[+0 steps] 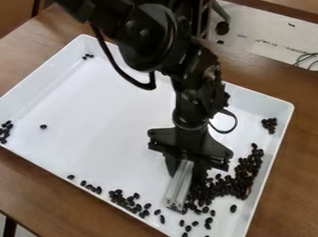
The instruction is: Sweep into pile
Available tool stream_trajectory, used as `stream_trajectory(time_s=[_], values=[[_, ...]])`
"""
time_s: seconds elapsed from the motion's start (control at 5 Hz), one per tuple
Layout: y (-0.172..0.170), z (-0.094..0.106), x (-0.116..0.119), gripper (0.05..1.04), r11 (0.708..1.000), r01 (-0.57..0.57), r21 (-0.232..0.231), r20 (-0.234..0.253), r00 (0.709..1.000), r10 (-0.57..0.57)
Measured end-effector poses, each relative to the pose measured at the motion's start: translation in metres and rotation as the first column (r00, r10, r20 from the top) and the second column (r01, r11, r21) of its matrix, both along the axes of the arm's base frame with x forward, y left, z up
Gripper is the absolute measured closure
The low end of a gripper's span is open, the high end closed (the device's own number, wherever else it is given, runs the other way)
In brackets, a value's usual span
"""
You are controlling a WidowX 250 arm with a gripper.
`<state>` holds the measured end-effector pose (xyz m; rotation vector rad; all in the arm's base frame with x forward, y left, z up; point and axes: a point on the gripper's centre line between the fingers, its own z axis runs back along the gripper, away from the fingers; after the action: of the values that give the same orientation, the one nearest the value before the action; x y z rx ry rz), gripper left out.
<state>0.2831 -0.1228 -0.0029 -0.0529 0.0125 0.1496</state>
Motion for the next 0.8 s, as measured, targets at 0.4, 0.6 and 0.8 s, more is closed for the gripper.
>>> stream_trajectory(time_s=[0.4, 0.6, 0.8], values=[[0.055, 0.009, 0.017, 0.723, 0.989, -0.144, 0.033, -0.026, 0.989, 0.145], [0.102, 0.021, 0.020, 0.723, 0.973, -0.229, 0.042, 0.003, 0.973, 0.229], [0.151, 0.022, 0.020, 0.723, 0.966, -0.257, 0.039, 0.014, 0.966, 0.257]])
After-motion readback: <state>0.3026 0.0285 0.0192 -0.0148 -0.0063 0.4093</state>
